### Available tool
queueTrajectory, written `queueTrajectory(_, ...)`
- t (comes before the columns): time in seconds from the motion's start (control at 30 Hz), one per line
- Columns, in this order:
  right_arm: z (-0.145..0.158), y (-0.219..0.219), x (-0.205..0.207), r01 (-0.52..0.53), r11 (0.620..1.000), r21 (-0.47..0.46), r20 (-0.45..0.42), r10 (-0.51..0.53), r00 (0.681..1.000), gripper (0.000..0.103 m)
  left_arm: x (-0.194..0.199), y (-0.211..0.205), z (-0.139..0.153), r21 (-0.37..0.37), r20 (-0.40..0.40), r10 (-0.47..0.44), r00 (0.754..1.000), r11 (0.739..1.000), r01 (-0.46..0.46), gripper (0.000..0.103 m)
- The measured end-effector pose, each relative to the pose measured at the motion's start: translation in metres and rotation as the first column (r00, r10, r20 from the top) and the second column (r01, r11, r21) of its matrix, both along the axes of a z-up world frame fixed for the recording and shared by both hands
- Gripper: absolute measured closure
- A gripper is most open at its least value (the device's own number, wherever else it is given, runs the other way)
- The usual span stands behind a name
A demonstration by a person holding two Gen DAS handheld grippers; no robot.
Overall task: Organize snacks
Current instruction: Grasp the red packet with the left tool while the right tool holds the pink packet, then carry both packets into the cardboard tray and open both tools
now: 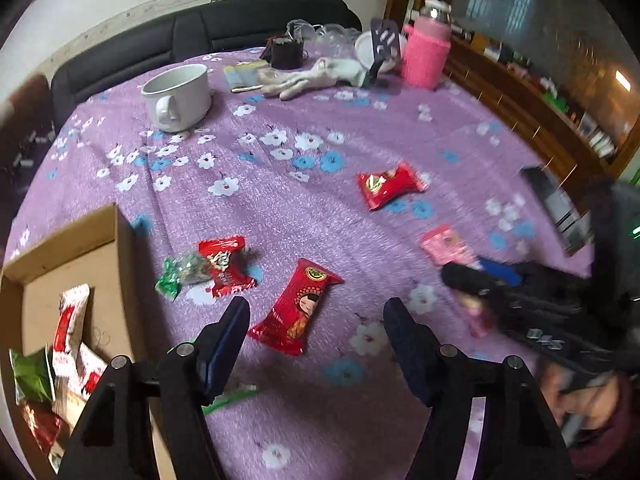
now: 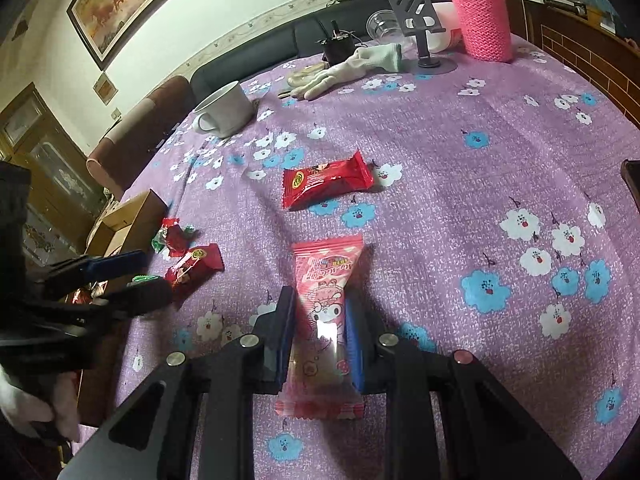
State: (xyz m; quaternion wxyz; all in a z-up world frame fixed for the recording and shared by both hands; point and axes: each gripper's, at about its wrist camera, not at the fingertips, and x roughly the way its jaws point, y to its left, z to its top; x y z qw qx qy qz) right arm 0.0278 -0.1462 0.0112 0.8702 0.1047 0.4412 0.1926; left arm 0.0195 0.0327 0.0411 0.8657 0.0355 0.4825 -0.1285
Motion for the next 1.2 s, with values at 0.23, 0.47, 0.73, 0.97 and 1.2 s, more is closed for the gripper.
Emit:
queueTrajectory(0.23, 0.000, 0.000, 0.001, 0.001, 1.000, 0.000, -0.001, -0.001, 1.000, 0.081, 0.019, -0.005, -0.025, 0.041, -0.020, 0.002, 1.000, 0.999, -0.001, 0.043)
queueTrajectory(0.47, 0.000, 0.003, -0.002, 0.007, 1.000, -0.025, 0.018, -0.007, 1.000, 0.081, 0.012, -0.006, -0.020, 0.008, -0.018, 0.013, 1.000, 1.000, -0.013, 0.081)
queueTrajectory(0.73, 0.000, -0.001, -0.003, 0.023, 1.000, 0.015, 0.021, -0.024, 0.999, 0.081, -0.034, 0.020, 0.015, -0.115, 0.066, 0.078, 0.995, 0.991, -0.070, 0.081)
queueTrajectory(0.97, 0.011, 0.006, -0.015, 0.016, 1.000, -0.002, 0.103, -0.016, 0.995, 0.081, -0.078, 0.061, 0.041, -0.219, 0.114, 0.172, 0.978, 0.965, -0.144, 0.081)
queueTrajectory(1.2, 0.037, 0.029, -0.031, -0.054, 0.998, 0.012, 0.133, 0.052, 0.990, 0.081, -0.118, 0.132, 0.052, -0.281, 0.144, 0.334, 0.932, 0.916, -0.285, 0.081)
